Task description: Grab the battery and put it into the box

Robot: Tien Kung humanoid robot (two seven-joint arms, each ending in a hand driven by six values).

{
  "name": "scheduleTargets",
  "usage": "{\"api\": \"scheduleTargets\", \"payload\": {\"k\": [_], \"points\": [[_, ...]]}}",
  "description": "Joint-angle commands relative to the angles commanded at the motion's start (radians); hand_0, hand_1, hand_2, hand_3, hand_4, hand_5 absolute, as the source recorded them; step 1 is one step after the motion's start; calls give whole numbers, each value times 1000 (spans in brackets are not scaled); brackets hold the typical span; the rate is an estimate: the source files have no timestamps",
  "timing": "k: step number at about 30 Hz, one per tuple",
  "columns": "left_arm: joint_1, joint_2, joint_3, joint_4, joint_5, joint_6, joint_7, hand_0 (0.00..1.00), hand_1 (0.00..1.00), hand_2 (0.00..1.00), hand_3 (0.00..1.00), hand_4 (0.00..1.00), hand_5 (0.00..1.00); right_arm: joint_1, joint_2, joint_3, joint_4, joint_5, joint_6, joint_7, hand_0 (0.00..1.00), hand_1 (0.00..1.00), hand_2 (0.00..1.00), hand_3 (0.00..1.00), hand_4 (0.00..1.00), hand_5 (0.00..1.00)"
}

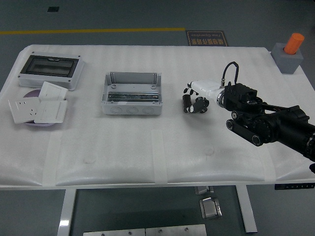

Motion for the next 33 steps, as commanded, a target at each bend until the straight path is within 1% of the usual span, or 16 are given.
{"api": "scheduleTargets", "payload": {"k": [11,21,33], "points": [[-6,0,16,-4,-8,3,-8,603,629,489,609,437,426,-2,18,19,-28,-12,19,-1,659,672,722,784,836,390],[-5,1,18,-5,-6,4,-10,602,627,487,607,432,428,-8,25,42,-31,-44,49,0,659,668,721,783,840,397],[-4,4,30,-9,-8,7,-18,599,626,481,607,422,427,-15,30,39,-32,-38,45,3,658,668,721,782,847,402]]}}
